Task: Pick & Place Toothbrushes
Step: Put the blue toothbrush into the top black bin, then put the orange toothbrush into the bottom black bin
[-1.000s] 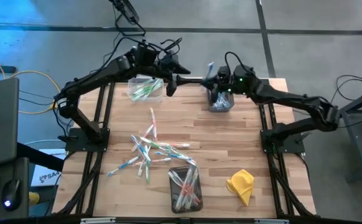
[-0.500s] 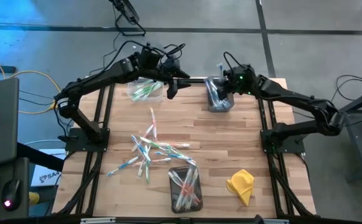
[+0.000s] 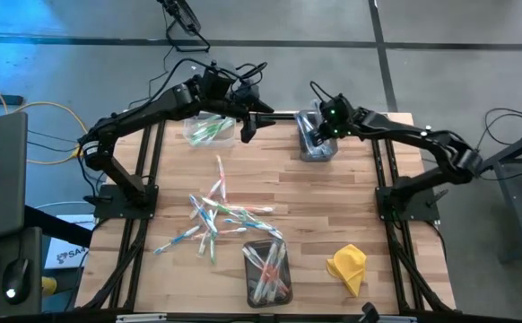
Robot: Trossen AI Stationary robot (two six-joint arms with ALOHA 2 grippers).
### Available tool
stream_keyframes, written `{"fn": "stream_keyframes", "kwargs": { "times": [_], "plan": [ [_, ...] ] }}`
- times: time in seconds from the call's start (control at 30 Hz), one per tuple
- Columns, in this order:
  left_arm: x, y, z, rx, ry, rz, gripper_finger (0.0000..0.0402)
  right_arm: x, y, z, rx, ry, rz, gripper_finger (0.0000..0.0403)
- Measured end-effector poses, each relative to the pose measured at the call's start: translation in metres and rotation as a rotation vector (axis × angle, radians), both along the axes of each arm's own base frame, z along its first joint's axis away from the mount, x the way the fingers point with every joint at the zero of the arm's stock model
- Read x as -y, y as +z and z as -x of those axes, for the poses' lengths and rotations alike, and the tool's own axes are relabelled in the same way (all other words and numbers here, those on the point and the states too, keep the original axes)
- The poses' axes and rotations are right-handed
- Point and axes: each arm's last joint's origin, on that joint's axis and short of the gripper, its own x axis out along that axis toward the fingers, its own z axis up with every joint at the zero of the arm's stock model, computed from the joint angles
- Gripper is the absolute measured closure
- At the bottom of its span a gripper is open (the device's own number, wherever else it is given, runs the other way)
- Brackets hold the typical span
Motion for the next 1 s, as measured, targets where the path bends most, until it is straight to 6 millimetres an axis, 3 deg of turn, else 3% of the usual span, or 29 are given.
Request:
{"fn": "stream_keyframes", "kwargs": {
  "times": [0.47, 0.8, 1.0],
  "plan": [
    [0.0, 0.0, 0.0, 0.002, 0.009, 0.022, 0.0213, 0.003, -0.029, -0.004, -0.089, -0.062, -0.137, 0.0384],
    [0.0, 0.0, 0.0, 0.0, 0.009, 0.024, 0.0213, 0.003, -0.029, -0.003, -0.069, -0.144, -0.177, 0.0281],
    [0.0, 0.0, 0.0, -0.001, 0.009, 0.025, 0.0213, 0.002, -0.03, -0.003, -0.079, -0.12, -0.177, 0.0241]
  ]
}}
